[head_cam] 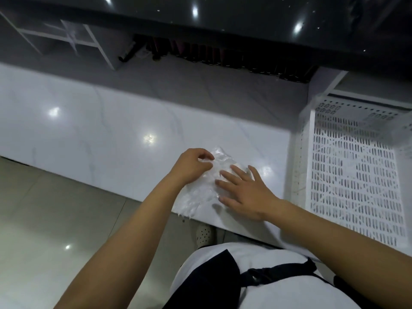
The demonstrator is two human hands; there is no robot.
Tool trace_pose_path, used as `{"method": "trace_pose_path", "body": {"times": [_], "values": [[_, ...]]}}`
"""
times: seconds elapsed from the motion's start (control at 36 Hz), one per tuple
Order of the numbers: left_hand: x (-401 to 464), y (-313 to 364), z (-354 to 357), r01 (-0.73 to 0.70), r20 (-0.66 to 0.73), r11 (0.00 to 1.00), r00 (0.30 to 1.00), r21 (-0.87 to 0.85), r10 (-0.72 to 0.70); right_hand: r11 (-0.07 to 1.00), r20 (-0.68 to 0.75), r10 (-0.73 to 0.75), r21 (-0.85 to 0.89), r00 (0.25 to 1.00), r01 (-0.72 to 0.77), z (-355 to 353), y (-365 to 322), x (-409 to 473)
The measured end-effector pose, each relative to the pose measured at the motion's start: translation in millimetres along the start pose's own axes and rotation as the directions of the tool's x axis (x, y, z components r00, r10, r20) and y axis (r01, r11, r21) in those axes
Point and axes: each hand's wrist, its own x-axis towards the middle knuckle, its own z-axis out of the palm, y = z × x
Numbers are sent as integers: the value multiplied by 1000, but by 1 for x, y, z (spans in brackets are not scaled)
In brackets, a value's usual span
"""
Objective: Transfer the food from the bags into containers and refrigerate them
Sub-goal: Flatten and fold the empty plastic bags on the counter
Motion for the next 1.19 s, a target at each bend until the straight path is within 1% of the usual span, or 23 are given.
{"method": "trace_pose_path", "body": {"times": [0.08, 0.17, 0.25, 0.28, 0.31, 0.36, 0.39, 0.44, 0.5, 0.56, 0.64, 0.69, 0.75, 0.78, 0.81, 0.83, 0.89, 0.92, 0.94, 0.97, 1.0, 1.06, 1.19], "values": [[3, 2, 1, -47, -42, 993, 998, 107, 51, 1000, -14, -11, -9, 1000, 10, 12, 2, 5], [-3, 10, 10, -154, -39, 959, 985, 239, 168, 1000, -52, -13, 4, 999, 13, 24, 2, 7], [-13, 11, 25, -245, -42, 904, 960, 350, 276, 997, -90, -44, 67, 995, 50, 26, 4, 8], [-15, 10, 29, -260, -42, 892, 954, 371, 296, 989, -125, -50, 130, 991, 67, 25, 5, 7], [-18, 8, 33, -266, -43, 885, 952, 383, 304, 968, -180, -31, 238, 983, 74, 22, 5, 4], [-22, 4, 38, -268, -49, 885, 950, 382, 309, 902, -319, 100, 429, 943, 49, 20, 4, -2], [-24, 2, 41, -275, -56, 882, 946, 382, 320, 898, -397, 181, 440, 900, 13, 22, 3, -6], [-28, 1, 47, -283, -72, 871, 938, 401, 338, 931, -495, 296, 343, 817, -129, 27, 3, -10], [-30, 0, 53, -275, -82, 877, 940, 394, 331, 936, -482, 338, 259, 809, -237, 30, 3, -13], [-32, -3, 59, -275, -44, 880, 948, 387, 316, 938, -452, 338, 232, 825, -257, 31, 4, -13], [-36, -10, 69, -297, 43, 887, 952, 353, 302, 928, -423, 360, 257, 831, -271, 31, 2, -12], [-37, -13, 73, -296, 36, 915, 954, 274, 298, 887, -409, 421, 374, 810, -271, 32, 0, -11], [-37, -14, 73, -287, 15, 940, 957, 183, 289, 790, -420, 518, 569, 746, -228, 26, -2, -11], [-36, -14, 71, -271, 9, 953, 962, 137, 273, 758, -444, 540, 626, 715, -183, 23, -3, -12], [-33, -14, 70, -246, 2, 964, 969, 102, 247, 769, -491, 521, 625, 698, -135, 19, -5, -12], [-31, -14, 68, -216, -9, 973, 976, 80, 218, 818, -551, 457, 569, 698, -87, 15, -7, -12], [-28, -12, 66, -157, -41, 987, 986, 46, 159, 936, -616, 246, 351, 748, -18, 11, -11, -12], [-27, -10, 65, -135, -59, 990, 989, 35, 137, 967, -580, 171, 253, 796, -23, 11, -12, -11], [-27, -9, 64, -125, -80, 991, 989, 39, 127, 980, -508, 156, 186, 847, -69, 11, -11, -10], [-27, -8, 64, -119, -100, 991, 987, 63, 125, 979, -424, 194, 145, 885, -145, 13, -10, -8], [-27, -8, 63, -111, -112, 988, 986, 104, 123, 964, -344, 262, 134, 902, -229, 16, -8, -7], [-25, -9, 59, -74, -109, 975, 989, 209, 98, 933, -253, 357, 142, 899, -331, 19, -2, -7], [-18, 0, 50, 18, -44, 924, 999, 382, -2, 919, -228, 384, 188, 895, -347, 19, 2, -6]]}}
